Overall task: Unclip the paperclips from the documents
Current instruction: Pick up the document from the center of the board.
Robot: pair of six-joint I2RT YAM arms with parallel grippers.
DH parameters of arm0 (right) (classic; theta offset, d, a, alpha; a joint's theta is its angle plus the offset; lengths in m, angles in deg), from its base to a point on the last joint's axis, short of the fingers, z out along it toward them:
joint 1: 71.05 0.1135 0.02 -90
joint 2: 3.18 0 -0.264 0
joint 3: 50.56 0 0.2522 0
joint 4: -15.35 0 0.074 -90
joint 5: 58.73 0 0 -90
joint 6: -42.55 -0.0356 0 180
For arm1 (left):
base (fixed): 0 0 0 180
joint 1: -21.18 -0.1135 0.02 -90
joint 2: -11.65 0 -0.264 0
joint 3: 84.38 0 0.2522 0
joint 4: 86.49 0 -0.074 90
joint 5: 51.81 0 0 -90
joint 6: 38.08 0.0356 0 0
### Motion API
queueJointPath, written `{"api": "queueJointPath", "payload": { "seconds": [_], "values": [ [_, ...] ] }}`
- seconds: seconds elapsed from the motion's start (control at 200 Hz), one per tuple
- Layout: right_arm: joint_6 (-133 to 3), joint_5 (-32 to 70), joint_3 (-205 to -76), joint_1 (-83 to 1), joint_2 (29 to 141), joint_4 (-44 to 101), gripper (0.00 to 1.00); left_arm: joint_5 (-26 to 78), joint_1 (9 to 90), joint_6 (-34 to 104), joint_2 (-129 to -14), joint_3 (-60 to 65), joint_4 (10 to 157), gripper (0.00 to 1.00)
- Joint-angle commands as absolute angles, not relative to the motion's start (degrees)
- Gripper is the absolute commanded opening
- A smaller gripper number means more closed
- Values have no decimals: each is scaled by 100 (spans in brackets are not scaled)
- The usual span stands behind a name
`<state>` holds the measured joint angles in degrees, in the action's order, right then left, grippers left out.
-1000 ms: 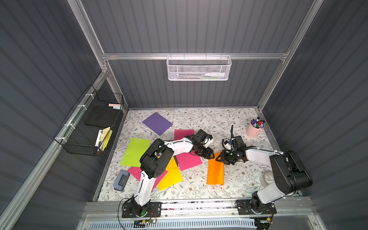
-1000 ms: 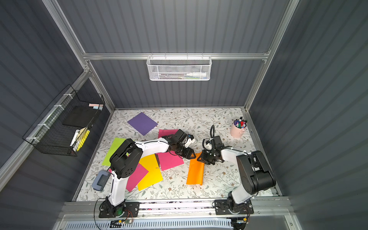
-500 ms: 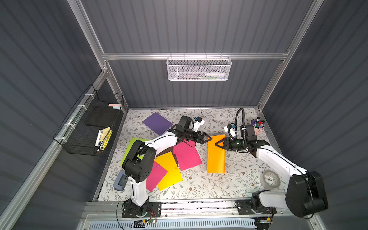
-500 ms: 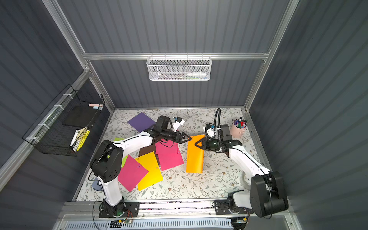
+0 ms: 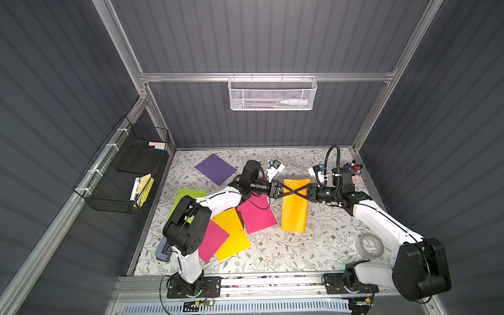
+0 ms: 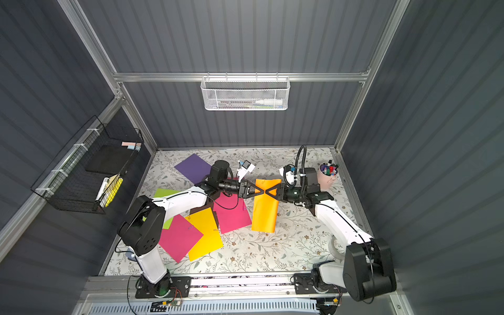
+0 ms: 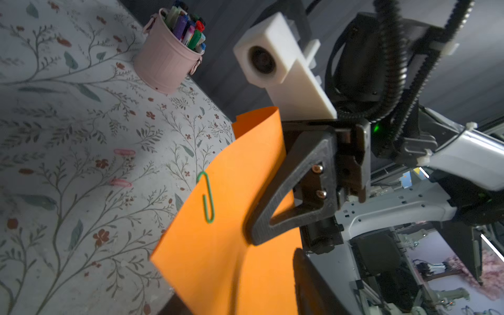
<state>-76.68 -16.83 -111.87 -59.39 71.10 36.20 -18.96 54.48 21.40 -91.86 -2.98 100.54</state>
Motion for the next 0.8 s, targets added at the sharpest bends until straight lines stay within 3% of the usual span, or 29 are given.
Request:
{"api": "queueJointPath", "payload": {
  "seconds": [0.0, 0.155, 0.335, 0.435, 0.555, 0.645, 0.795],
  "values": [
    [-7809, -1814, -11196, -5957, 7202, 3286, 28, -2151, 5441, 1888, -9017, -408, 10489, 38],
    [-7821, -1881, -11165, -5955, 7222, 3216, 28, -2072, 5436, 1895, -9013, -417, 10437, 24],
    [-7771, -1942, -11066, -5953, 7169, 3282, 31, -1896, 5441, 2027, -9009, -309, 10169, 0],
    [-7477, -1859, -11118, -5958, 7116, 3641, 37, -1744, 5441, 2370, -9047, -73, 9651, 0],
    [-6516, -1273, -11455, -5984, 6929, 4886, 61, -1516, 5440, 2995, -9048, 254, 8797, 0],
    [-6047, -840, -11572, -6095, 6697, 5378, 71, -1314, 5440, 3581, -9053, 526, 8072, 0],
    [-5282, -384, -11758, -6330, 6188, 5903, 79, -970, 5441, 4369, -9057, 895, 7116, 0]
  ]
}}
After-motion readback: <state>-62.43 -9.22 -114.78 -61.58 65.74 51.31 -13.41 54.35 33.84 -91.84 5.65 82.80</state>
